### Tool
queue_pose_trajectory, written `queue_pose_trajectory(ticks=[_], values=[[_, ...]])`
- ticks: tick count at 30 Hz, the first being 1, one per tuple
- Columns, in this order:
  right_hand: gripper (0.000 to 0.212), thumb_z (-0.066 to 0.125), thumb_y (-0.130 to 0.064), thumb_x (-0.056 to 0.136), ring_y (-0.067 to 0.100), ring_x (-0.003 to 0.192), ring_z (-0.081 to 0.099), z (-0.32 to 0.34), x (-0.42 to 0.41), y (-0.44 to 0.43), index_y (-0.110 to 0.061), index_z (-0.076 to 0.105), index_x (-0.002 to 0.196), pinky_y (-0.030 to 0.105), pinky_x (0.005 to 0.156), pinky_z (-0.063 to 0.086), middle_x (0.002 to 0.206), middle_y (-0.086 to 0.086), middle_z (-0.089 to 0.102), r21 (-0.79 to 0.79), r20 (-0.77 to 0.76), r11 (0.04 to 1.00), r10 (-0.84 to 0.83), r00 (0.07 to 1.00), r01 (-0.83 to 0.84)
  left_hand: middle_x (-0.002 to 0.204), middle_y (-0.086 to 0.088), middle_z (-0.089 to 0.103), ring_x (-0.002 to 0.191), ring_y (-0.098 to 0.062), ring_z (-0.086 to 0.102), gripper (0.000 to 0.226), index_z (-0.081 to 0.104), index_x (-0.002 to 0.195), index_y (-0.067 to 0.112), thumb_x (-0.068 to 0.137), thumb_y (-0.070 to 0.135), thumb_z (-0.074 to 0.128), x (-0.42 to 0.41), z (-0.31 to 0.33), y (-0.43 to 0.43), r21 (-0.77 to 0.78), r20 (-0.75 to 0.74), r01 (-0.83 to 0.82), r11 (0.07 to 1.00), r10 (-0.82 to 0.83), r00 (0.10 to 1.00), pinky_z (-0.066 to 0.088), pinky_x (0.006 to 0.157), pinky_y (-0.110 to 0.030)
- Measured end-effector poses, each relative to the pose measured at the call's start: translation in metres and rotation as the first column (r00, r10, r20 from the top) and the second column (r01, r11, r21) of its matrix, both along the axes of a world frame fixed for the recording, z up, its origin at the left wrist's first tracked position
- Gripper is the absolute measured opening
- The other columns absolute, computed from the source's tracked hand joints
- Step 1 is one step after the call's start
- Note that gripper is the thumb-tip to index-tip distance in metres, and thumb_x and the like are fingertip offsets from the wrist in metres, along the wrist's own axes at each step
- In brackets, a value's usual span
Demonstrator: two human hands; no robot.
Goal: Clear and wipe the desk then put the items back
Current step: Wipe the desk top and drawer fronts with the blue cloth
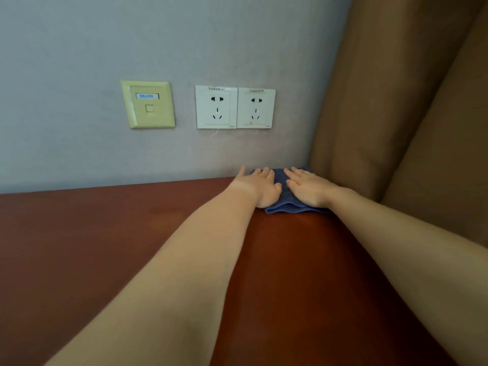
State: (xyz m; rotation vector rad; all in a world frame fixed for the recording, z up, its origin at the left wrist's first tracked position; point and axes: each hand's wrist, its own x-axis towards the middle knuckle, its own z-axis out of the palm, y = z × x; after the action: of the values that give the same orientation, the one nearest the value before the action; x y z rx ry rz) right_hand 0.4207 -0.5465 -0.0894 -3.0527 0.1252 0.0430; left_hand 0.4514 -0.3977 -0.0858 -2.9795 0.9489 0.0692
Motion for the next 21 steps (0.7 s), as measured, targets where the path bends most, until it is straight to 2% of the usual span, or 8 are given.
queue_pose_trajectory(ticks=[6,11,17,21], values=[[0.054,0.017,-0.033,0.105,0.022,0.15,0.002,-0.002,-0.005,-0.011,-0.017,0.006,0.155,0.035,0.121,0.005,0.163,0.007,0.0,0.001,0.016,0.996,-0.094,0.995,0.094,0.164,0.0,-0.002,0.15,-0.018,-0.002,0.058,0.001,0.156,0.014,0.104,0.04,0.011,-0.001,-0.001,-0.015,-0.045,-0.043,0.026,0.999,-0.028,0.999,-0.008,0.117,-0.054],[0.054,0.017,-0.031,0.104,0.019,0.15,0.003,0.0,-0.005,0.002,-0.016,0.006,0.155,0.033,0.12,0.005,0.163,0.005,0.0,-0.009,0.012,0.994,-0.106,0.994,0.106,0.163,0.002,-0.003,0.15,-0.015,-0.001,0.058,0.0,0.156,0.016,0.104,0.041,0.008,-0.006,0.006,0.001,0.059,-0.017,0.036,0.998,-0.035,0.999,-0.012,0.116,-0.054],[0.056,0.019,-0.027,0.103,0.018,0.15,0.003,-0.002,-0.003,0.053,-0.008,0.01,0.155,0.035,0.12,0.004,0.163,0.007,0.002,-0.053,0.053,0.999,0.014,0.998,-0.011,0.163,0.005,-0.005,0.15,-0.012,-0.002,0.059,-0.002,0.156,0.018,0.104,0.044,0.007,-0.009,0.012,0.053,0.125,-0.02,-0.033,0.992,0.036,0.999,-0.013,0.115,-0.053],[0.056,0.02,-0.03,0.104,0.017,0.15,0.006,-0.002,0.0,0.093,-0.009,0.009,0.155,0.033,0.121,0.007,0.163,0.006,0.002,0.001,0.049,0.994,0.107,0.993,-0.107,0.163,0.005,-0.004,0.15,-0.011,-0.002,0.058,-0.001,0.156,0.018,0.104,0.043,0.008,-0.015,0.013,0.096,0.139,-0.023,-0.114,0.984,0.119,0.993,-0.011,0.117,-0.054]])
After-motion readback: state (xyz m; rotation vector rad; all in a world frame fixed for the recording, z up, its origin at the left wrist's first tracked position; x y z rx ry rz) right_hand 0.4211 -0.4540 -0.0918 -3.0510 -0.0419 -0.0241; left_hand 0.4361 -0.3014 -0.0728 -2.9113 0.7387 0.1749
